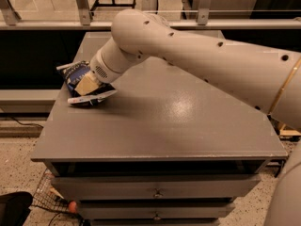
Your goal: Pick blue chip bag
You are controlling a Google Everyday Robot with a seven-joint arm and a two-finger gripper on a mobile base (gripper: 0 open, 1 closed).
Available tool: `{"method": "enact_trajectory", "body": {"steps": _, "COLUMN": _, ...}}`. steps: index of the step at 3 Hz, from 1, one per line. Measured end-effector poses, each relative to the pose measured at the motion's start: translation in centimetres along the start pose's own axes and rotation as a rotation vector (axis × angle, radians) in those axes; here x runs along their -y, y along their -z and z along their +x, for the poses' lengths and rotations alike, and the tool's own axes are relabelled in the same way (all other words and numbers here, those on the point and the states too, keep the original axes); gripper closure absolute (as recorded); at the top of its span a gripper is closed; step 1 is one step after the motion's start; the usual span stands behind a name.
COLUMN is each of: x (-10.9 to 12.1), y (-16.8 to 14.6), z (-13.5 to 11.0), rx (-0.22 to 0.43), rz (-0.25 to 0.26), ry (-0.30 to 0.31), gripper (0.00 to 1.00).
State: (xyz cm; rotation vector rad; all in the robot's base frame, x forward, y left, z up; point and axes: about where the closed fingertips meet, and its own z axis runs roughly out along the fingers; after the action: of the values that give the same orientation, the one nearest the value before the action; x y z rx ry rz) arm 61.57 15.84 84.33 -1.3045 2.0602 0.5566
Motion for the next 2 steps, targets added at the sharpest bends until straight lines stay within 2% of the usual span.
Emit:
{"method": "enact_trajectory", "body": {"steps": 1, "x": 0.00, "y": 0.03, "z": -0.03, "rx": 0.000, "rz": 0.000, "ry": 0.000, "gripper": 1.00}}
{"method": "enact_trajectory", "body": {"steps": 2, "x": -0.30, "y": 0.08, "z": -0.67, "rx": 0.030, "rz": -0.036, "ry": 0.025, "gripper": 1.00}}
